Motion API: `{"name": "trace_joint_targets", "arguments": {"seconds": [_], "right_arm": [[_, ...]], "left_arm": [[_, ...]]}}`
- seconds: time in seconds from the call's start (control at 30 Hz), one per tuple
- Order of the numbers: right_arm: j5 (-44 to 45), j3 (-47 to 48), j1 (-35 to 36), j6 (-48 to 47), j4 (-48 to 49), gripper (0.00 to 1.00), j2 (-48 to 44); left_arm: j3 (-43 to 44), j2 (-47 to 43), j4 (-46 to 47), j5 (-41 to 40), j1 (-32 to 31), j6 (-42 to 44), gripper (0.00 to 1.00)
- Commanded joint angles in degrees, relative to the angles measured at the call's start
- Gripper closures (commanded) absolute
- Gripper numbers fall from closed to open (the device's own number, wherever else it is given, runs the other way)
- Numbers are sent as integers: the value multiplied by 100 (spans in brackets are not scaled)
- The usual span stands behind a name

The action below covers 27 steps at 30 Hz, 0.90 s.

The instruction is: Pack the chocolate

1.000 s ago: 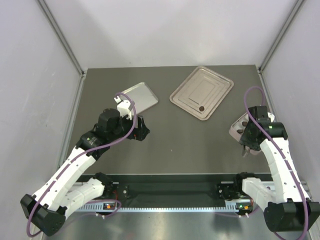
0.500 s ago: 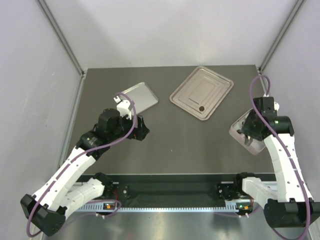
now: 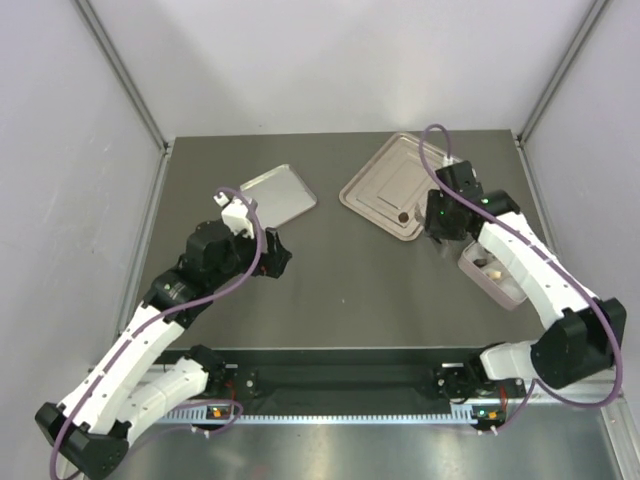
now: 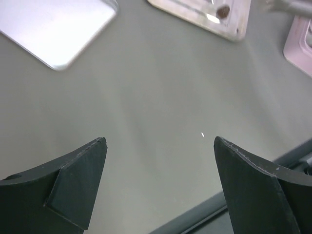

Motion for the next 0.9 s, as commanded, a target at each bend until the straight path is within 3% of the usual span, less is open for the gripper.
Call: {"name": "trace_joint_targets", "arguments": {"seconds": [0.0,0.23,0.87], "right_arm": [[-160,286,200,-118,948,55,306],[-204,365,438,-117,1398,55,1009],[279,-83,658,-214,1512,55,1194]], "left_arm": [[-70,-205,447,-481,-22,20,4],[-26,-38,420,-736,-22,29,4],[-17,138,420,-745,-22,-24,4]]}}
